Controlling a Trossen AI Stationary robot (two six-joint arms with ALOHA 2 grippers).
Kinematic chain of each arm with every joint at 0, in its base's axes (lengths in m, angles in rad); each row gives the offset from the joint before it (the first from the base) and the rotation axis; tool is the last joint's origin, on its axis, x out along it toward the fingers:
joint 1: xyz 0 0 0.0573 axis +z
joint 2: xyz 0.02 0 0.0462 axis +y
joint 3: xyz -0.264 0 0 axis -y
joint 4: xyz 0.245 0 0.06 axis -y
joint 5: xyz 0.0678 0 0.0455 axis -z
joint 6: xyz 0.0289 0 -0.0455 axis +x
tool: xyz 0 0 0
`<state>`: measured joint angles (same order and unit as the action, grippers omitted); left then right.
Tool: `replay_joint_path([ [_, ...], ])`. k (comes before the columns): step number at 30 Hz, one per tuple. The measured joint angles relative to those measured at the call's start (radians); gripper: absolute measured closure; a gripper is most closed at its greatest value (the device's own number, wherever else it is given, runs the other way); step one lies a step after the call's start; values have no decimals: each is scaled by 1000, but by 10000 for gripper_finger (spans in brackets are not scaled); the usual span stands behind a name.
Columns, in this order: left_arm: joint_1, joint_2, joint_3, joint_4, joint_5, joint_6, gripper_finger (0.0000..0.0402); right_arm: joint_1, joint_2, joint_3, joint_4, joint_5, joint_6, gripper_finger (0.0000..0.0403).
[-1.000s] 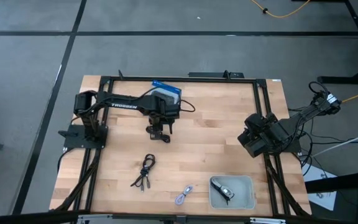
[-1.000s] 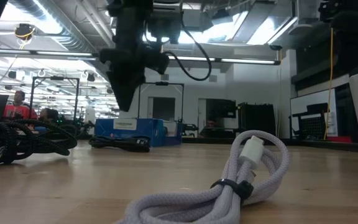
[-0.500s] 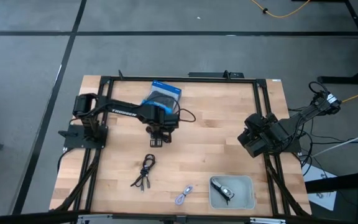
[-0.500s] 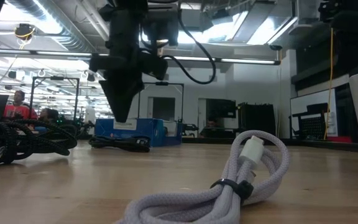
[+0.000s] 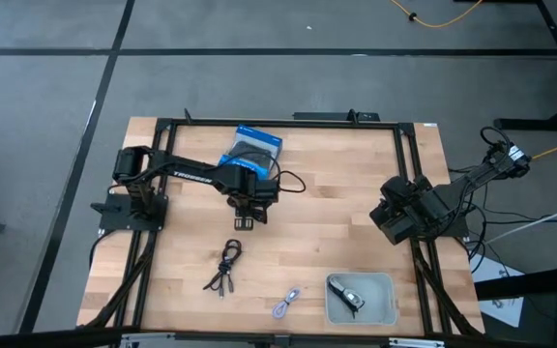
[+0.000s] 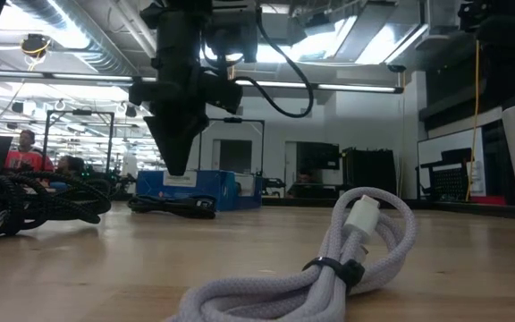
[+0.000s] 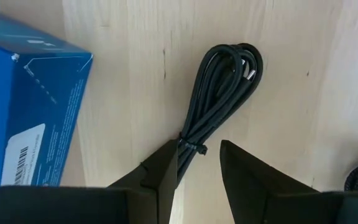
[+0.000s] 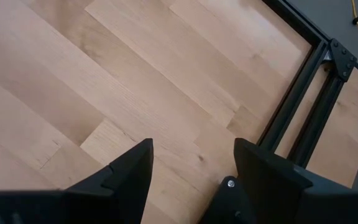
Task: Pick and place USB-C Cables
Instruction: Put the top black charger cable into the white bin
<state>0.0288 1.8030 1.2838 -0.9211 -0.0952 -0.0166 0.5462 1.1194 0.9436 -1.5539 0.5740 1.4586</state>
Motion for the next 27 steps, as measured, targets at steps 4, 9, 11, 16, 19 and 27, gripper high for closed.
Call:
replay_joint_path([
  [4,0,0,0,0,0,0,287,0,0,0,0,0,0,175],
  [9,0,0,0,-1,0,3,287,0,0,0,0,0,0,175],
  [11,0,0,0,-2,0,31,287,0,0,0,0,0,0,175],
  [16,-10,3,0,-9,-25,187,287,0,0,0,0,0,0,175],
  [19,-13,4,0,-10,-70,241,287,0,0,0,0,0,0,175],
  [27,-13,4,0,3,-23,392,287,0,0,0,0,1,0,175],
])
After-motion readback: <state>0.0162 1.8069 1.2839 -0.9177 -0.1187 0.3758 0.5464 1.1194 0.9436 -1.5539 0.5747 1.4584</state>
